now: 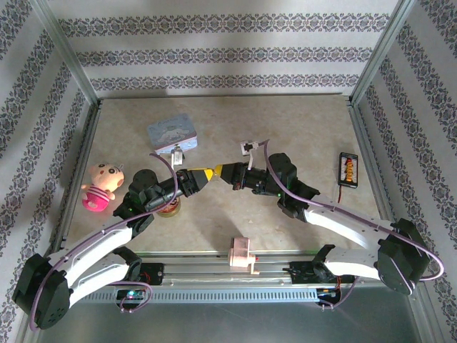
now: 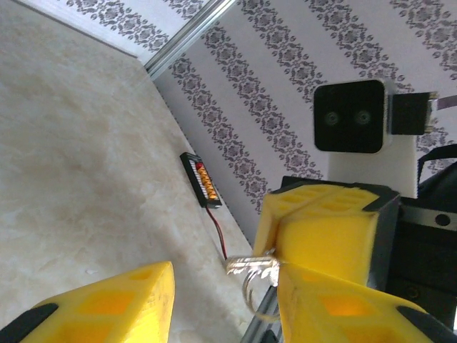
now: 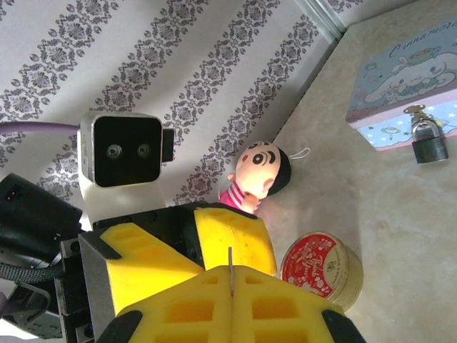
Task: Unlock the padlock with the key
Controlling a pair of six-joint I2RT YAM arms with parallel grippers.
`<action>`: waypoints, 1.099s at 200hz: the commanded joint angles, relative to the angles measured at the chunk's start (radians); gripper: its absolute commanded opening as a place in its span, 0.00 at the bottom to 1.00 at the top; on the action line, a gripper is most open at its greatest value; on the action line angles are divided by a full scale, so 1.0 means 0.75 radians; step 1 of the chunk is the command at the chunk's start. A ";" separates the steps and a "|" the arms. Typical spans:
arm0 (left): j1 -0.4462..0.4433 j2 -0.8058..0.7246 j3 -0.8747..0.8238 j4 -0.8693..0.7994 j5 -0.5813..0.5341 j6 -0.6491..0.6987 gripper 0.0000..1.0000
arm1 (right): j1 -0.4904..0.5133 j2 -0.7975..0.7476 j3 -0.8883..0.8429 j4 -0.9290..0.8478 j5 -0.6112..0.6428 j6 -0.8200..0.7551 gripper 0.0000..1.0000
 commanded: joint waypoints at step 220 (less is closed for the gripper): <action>-0.008 -0.080 0.285 -0.362 0.240 0.453 0.00 | 0.040 -0.129 -0.085 0.095 -0.055 -0.165 0.40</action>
